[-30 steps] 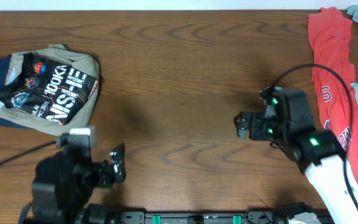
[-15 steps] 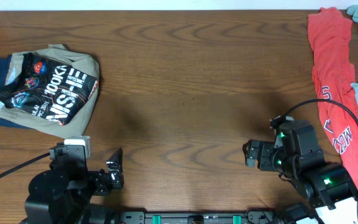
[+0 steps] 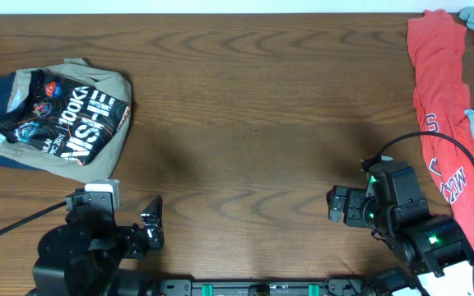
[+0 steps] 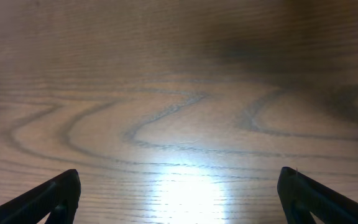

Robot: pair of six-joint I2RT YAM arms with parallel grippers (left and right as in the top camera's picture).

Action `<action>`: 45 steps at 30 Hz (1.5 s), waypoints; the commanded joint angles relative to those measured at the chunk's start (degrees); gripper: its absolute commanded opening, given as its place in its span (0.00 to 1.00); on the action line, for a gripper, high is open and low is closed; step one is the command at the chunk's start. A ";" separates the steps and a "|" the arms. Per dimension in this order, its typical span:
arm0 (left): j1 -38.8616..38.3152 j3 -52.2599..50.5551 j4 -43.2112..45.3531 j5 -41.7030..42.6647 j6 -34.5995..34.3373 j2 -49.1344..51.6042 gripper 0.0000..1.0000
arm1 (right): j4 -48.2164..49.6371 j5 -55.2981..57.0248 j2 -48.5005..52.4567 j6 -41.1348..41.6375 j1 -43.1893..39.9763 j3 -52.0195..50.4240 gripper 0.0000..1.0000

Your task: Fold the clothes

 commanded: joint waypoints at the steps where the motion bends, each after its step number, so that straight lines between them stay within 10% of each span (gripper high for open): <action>1: 0.17 -0.42 0.00 -0.61 0.57 -0.02 0.98 | -0.04 1.90 -0.24 0.66 0.50 -0.26 0.99; 45: 0.17 -0.42 0.00 -0.61 0.57 -0.02 0.98 | 44.59 -5.03 -45.72 -22.36 -16.31 -36.44 0.99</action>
